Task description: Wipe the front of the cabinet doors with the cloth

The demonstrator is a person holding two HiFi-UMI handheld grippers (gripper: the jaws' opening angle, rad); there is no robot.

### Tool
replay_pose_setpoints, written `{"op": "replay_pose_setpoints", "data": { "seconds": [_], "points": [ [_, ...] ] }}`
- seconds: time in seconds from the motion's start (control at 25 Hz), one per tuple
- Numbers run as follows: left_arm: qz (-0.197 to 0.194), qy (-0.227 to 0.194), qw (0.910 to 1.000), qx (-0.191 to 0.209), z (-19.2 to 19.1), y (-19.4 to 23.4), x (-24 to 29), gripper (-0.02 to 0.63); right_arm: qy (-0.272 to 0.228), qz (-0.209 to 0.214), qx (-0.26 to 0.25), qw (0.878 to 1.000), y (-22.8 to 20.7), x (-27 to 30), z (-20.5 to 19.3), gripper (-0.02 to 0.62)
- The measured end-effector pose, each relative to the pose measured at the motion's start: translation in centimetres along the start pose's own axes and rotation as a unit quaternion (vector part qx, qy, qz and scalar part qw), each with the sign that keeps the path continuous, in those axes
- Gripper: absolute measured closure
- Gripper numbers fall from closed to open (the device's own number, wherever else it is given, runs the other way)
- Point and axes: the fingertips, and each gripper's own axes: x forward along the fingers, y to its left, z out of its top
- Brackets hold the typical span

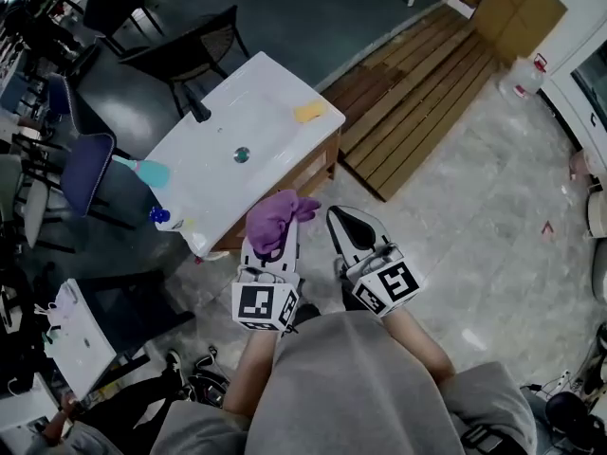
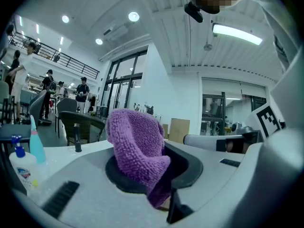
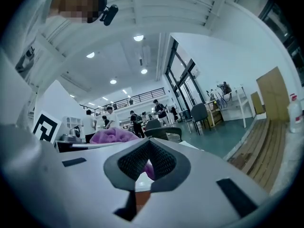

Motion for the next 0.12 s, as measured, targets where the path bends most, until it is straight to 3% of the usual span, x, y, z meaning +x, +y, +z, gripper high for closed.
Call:
{"op": "replay_pose_setpoints", "data": {
  "seconds": [0.12],
  "points": [
    [0.0, -0.011, 0.9998, 0.015, 1.7, -0.4, -1.8, 0.526, -0.008, 0.007, -0.009, 1.0, 1.7, -0.4, 1.3, 0.588]
  ]
}}
